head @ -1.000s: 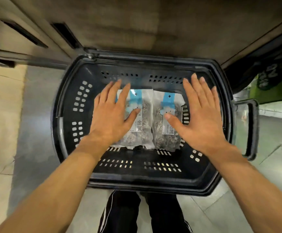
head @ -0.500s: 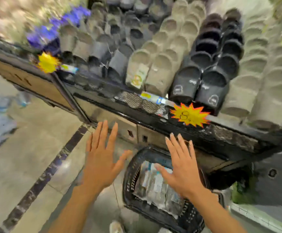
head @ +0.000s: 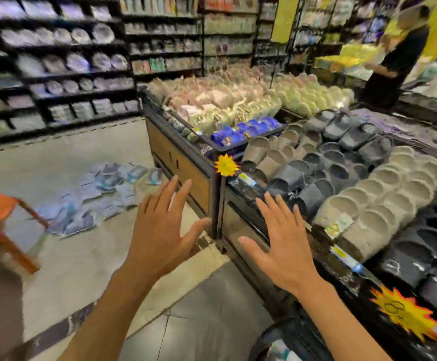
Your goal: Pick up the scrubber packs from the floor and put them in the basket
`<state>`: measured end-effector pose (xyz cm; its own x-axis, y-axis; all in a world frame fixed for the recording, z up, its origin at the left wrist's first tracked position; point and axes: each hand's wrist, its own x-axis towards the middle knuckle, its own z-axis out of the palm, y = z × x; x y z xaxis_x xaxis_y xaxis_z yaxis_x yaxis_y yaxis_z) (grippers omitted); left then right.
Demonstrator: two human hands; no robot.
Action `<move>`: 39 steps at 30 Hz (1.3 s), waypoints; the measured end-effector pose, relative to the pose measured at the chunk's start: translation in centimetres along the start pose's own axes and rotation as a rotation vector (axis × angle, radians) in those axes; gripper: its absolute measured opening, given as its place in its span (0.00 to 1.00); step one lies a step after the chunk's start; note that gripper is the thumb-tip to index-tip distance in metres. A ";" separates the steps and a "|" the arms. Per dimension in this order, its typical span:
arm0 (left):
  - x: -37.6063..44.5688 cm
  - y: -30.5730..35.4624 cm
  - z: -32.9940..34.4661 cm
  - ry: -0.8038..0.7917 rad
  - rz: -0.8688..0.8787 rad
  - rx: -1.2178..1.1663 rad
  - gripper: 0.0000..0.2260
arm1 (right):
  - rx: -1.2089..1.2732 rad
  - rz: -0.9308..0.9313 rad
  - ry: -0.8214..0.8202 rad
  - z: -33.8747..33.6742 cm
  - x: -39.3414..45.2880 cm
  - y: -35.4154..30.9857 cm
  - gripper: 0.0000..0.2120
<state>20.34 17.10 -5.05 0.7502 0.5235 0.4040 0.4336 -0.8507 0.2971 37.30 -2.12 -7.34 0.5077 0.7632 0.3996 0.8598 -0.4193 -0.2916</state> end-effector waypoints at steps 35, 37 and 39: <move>35.0 -46.6 5.4 -0.071 -0.617 0.003 0.50 | 0.191 -0.347 -0.477 34.9 61.2 -10.7 0.57; 37.1 -50.8 6.9 -0.073 -0.643 -0.025 0.48 | 0.171 -0.342 -0.499 37.6 64.7 -11.7 0.54; 39.5 -55.0 8.0 -0.082 -0.651 -0.046 0.49 | 0.147 -0.336 -0.514 40.3 68.5 -12.8 0.53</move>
<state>30.15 84.18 -12.33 0.3775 0.9239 0.0627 0.7916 -0.3571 0.4959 58.82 75.31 -11.23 0.0885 0.9955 0.0326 0.9326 -0.0714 -0.3537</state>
